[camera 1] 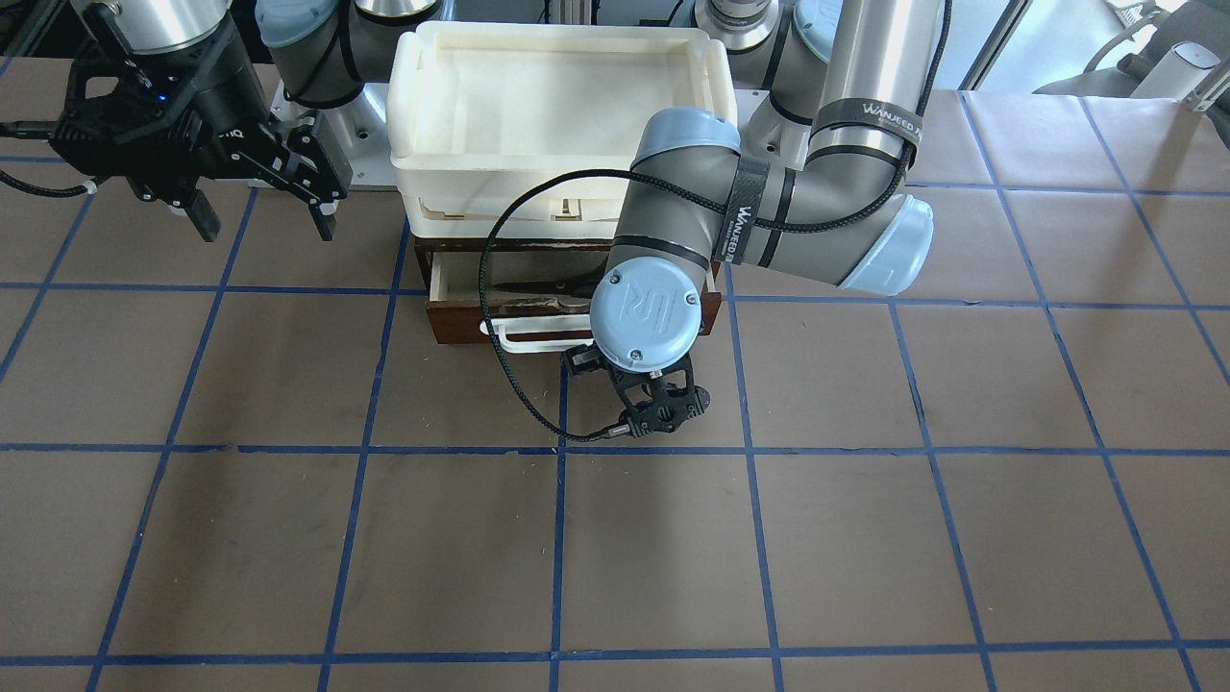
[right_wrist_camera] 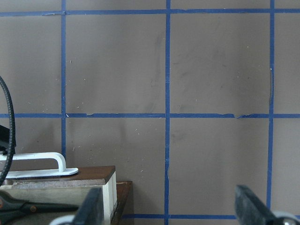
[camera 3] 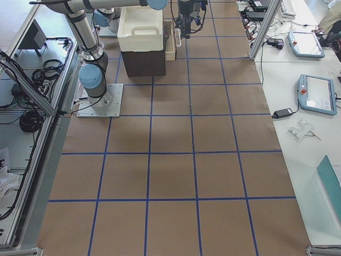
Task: Put scissors in drawer and close it
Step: 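Press the drawer fully shut with the left gripper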
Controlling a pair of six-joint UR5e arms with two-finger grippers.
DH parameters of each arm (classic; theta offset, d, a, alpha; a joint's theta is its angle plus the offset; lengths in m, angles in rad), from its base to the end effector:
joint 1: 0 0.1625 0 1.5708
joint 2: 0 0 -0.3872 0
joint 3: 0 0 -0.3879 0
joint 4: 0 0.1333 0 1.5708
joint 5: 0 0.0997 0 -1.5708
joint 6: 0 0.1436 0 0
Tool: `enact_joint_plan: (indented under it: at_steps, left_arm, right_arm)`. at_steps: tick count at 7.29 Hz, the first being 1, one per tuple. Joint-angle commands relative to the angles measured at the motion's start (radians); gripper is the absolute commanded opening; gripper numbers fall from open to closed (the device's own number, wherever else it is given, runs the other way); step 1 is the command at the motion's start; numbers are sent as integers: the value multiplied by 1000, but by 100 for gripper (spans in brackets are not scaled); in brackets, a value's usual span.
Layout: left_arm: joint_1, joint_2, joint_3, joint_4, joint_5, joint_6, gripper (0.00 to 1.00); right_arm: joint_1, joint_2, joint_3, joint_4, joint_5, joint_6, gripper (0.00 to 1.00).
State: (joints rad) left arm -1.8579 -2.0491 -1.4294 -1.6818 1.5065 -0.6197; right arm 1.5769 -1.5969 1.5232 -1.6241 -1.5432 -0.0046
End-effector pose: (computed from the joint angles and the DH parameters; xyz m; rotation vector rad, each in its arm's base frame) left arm -0.2987 -0.5083 0.2057 -0.5068 2.8898 0.6421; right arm 0.1403 -0.4930 0.4484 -0.0194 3.1076 -0.1976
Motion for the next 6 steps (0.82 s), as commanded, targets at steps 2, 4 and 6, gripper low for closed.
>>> enact_joint_plan:
  at_steps: [2, 4, 6]
  left_arm:
    - [-21, 0, -5, -33, 5, -2, 100]
    - [-26, 0, -6, -68, 5, -9, 100]
    - [-35, 1, -9, -79, 5, -9, 100]
  right_arm:
    - [0, 0, 0, 1, 0, 0, 100]
    - [0, 0, 0, 0, 0, 0, 100]
    - [0, 0, 0, 0, 0, -2, 100]
